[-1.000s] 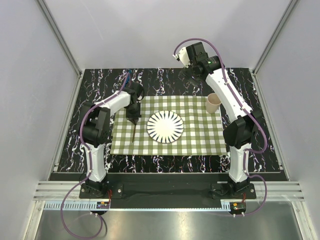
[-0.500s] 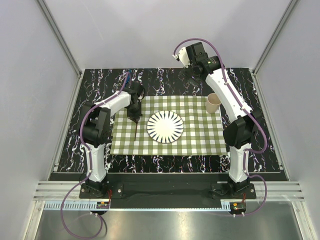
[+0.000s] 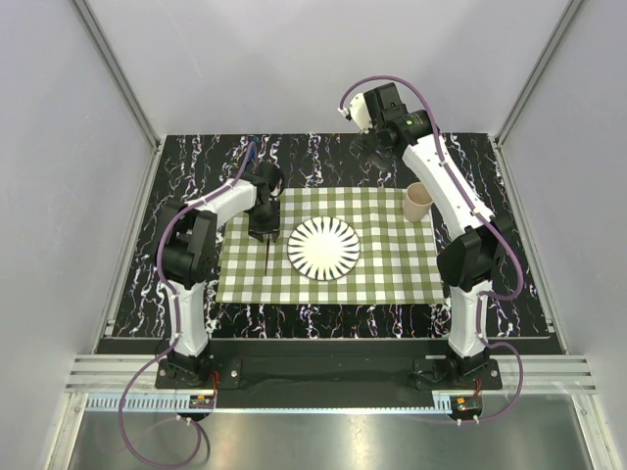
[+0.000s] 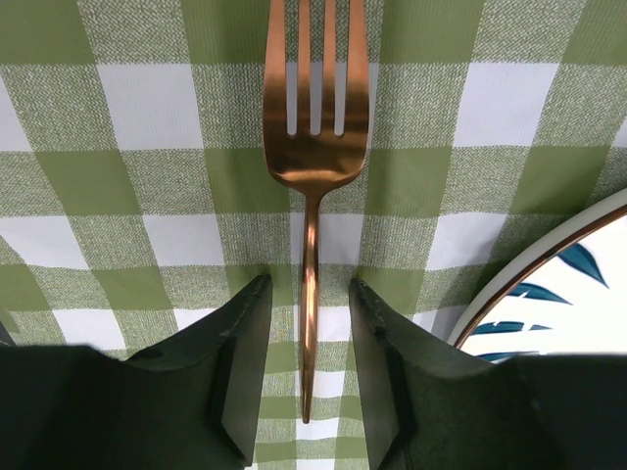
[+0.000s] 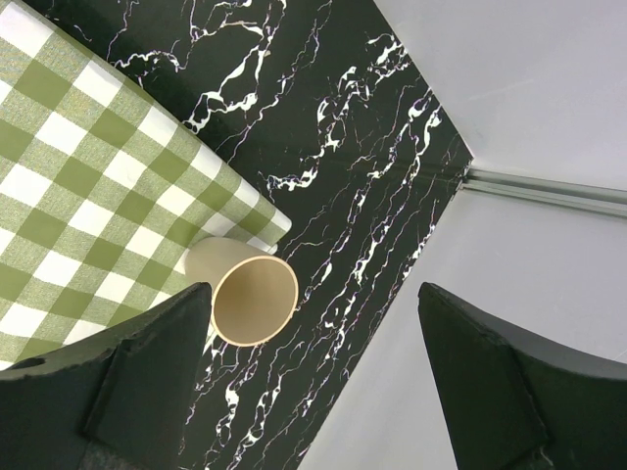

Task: Set the dinner table for one person
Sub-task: Place the fork on the napkin.

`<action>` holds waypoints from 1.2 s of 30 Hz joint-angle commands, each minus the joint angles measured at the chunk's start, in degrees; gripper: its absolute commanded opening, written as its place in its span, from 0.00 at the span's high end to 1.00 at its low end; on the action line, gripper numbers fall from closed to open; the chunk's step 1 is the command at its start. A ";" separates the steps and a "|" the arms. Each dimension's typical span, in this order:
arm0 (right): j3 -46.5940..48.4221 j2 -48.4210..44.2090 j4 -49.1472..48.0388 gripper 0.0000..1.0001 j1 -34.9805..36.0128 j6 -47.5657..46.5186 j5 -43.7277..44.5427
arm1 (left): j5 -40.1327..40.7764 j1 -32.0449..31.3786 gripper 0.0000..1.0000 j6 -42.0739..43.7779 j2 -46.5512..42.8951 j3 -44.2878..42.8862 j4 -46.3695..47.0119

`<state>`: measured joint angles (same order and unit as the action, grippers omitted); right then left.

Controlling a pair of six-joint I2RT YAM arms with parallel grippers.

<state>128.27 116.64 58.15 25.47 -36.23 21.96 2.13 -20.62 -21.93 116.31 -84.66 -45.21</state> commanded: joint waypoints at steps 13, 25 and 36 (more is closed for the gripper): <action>-0.83 -3.08 -1.72 0.06 0.80 -1.39 1.77 | -0.20 0.93 0.40 6.28 -7.59 -5.16 0.21; 0.49 -2.56 -2.69 0.06 0.72 -2.36 2.92 | -4.35 13.15 0.53 19.28 12.78 -33.61 -2.33; 1.37 -2.21 -3.04 0.06 0.72 -2.53 3.62 | -1.51 14.38 0.52 33.53 24.57 -48.49 -5.06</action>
<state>127.48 116.64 56.86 25.52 -38.30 23.53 0.08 -6.39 6.13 141.67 -128.38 -50.57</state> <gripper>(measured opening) 0.939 0.472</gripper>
